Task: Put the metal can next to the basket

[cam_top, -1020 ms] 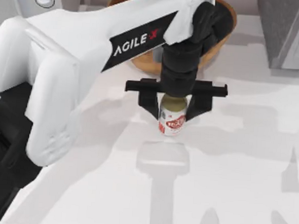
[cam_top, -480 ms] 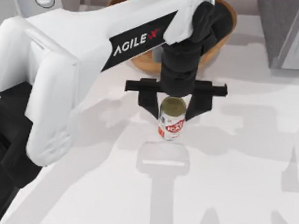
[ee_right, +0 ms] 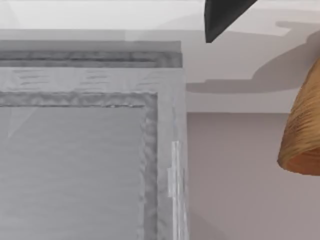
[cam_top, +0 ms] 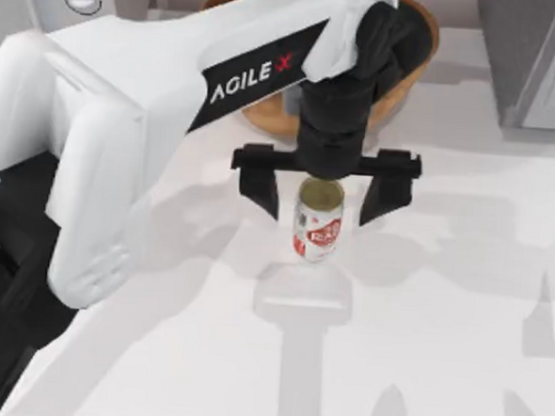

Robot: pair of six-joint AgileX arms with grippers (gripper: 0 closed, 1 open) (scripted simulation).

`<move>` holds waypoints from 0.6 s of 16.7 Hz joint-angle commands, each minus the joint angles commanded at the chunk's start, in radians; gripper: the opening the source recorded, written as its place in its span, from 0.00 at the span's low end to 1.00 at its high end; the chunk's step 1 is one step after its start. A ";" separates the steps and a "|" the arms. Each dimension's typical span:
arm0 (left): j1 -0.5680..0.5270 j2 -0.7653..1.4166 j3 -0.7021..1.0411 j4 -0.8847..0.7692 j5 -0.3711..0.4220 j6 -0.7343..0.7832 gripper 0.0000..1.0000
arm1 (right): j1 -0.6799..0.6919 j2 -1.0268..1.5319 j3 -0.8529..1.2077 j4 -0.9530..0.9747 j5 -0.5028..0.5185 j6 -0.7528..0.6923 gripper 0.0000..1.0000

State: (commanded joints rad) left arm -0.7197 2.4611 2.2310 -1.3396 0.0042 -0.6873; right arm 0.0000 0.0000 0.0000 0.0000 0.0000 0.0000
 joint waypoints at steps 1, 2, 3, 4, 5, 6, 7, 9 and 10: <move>0.000 0.000 0.000 0.000 0.000 0.000 1.00 | 0.000 0.000 0.000 0.000 0.000 0.000 1.00; 0.000 0.000 0.000 0.000 0.000 0.000 1.00 | 0.000 0.000 0.000 0.000 0.000 0.000 1.00; 0.000 0.000 0.000 0.000 0.000 0.000 1.00 | 0.000 0.000 0.000 0.000 0.000 0.000 1.00; 0.000 0.000 0.000 0.000 0.000 0.000 1.00 | 0.000 0.000 0.000 0.000 0.000 0.000 1.00; -0.003 0.000 0.000 0.000 0.000 0.000 1.00 | 0.000 0.000 0.000 0.000 0.000 0.000 1.00; -0.003 0.001 0.000 -0.001 0.000 0.000 1.00 | 0.000 0.000 0.000 0.000 0.000 0.000 1.00; -0.004 0.002 0.003 -0.007 -0.001 0.000 1.00 | 0.000 0.000 0.000 0.000 0.000 0.000 1.00; -0.003 0.005 0.010 -0.035 -0.001 -0.001 1.00 | 0.000 0.000 0.000 0.000 0.000 0.000 1.00; -0.001 0.007 0.012 -0.056 -0.001 -0.002 1.00 | 0.000 0.000 0.000 0.000 0.000 0.000 1.00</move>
State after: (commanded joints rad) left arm -0.7208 2.4681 2.2435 -1.3961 0.0036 -0.6898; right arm 0.0000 0.0000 0.0000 0.0000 0.0000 0.0000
